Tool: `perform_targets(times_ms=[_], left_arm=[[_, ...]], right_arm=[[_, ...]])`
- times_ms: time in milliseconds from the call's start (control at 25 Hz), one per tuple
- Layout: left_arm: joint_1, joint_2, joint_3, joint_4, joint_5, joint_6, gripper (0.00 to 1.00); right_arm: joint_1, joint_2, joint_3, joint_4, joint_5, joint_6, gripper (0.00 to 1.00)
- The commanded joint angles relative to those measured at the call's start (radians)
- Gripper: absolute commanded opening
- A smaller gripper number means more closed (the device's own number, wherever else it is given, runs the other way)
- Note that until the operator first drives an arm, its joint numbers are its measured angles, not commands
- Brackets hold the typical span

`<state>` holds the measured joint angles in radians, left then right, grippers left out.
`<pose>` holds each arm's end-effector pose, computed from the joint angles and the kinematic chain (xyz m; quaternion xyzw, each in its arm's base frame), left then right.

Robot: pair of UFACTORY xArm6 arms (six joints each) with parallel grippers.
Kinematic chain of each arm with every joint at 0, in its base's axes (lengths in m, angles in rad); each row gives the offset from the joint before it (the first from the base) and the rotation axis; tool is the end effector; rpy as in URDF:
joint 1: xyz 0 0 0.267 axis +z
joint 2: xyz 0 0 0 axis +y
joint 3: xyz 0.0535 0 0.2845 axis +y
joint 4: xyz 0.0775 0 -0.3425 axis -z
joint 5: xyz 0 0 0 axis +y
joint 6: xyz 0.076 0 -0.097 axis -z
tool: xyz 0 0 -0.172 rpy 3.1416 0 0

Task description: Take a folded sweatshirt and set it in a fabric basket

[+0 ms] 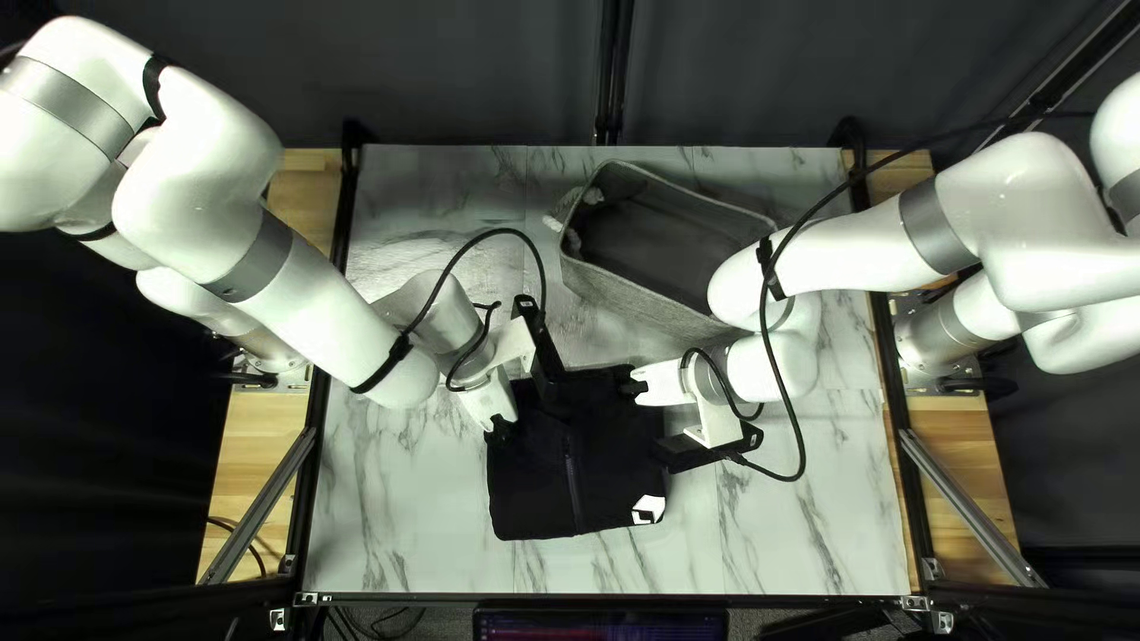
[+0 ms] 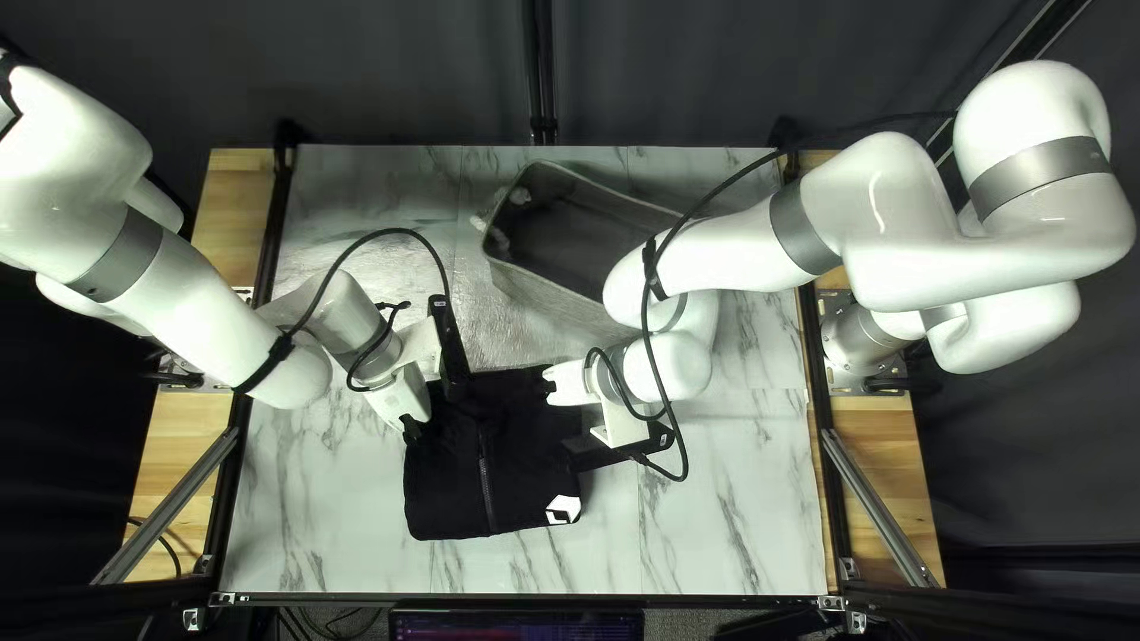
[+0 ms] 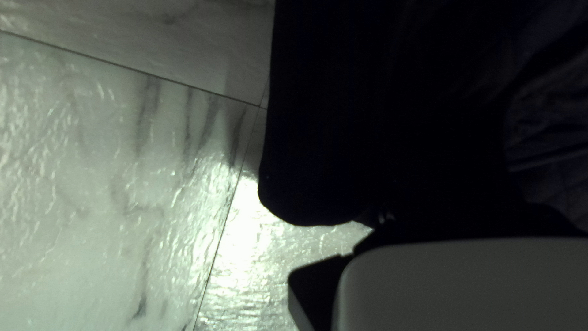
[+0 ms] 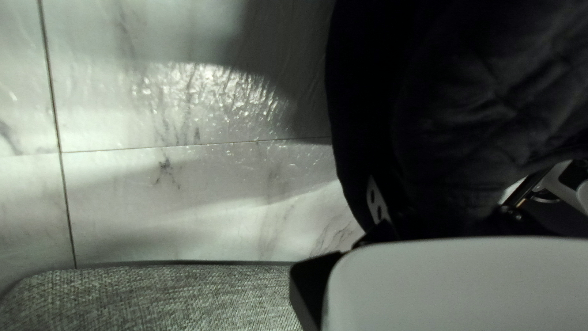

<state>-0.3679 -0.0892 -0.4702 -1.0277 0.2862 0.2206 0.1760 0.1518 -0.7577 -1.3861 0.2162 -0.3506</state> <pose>0.3932 -0.1543 0.0682 0.9557 0.1788 0.1034 0.2099 0.5053 0.1064 0.0751 0.5763 0.7619 0.1261 0.2673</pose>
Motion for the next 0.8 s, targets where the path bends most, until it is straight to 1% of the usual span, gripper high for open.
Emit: perform_targets(times_ms=[40, 120, 200, 280, 400, 640, 800], left_arm=[[0.036, -0.128, 0.047, 0.176, 0.052, -0.134, 0.00], [0.063, -0.158, 0.052, 0.204, 0.080, -0.133, 0.00], [0.094, -0.168, 0.046, 0.213, 0.108, -0.108, 0.00], [0.119, -0.175, 0.036, 0.224, 0.134, -0.092, 0.00], [0.173, -0.194, 0.010, 0.269, 0.197, -0.082, 0.00], [0.292, -0.266, -0.042, 0.352, 0.349, -0.047, 0.00], [0.364, -0.302, -0.077, 0.385, 0.440, -0.010, 0.00]], right_arm=[[0.028, -0.035, 0.016, 0.085, 0.027, -0.055, 0.00], [0.048, -0.060, 0.024, 0.154, 0.051, -0.104, 0.00], [0.065, -0.094, 0.032, 0.217, 0.079, -0.151, 0.00], [0.074, -0.122, 0.039, 0.255, 0.102, -0.180, 0.00], [0.083, -0.179, 0.044, 0.318, 0.147, -0.235, 0.00], [0.097, -0.216, 0.013, 0.386, 0.218, -0.291, 0.00], [0.107, -0.236, 0.006, 0.407, 0.254, -0.297, 0.00]])
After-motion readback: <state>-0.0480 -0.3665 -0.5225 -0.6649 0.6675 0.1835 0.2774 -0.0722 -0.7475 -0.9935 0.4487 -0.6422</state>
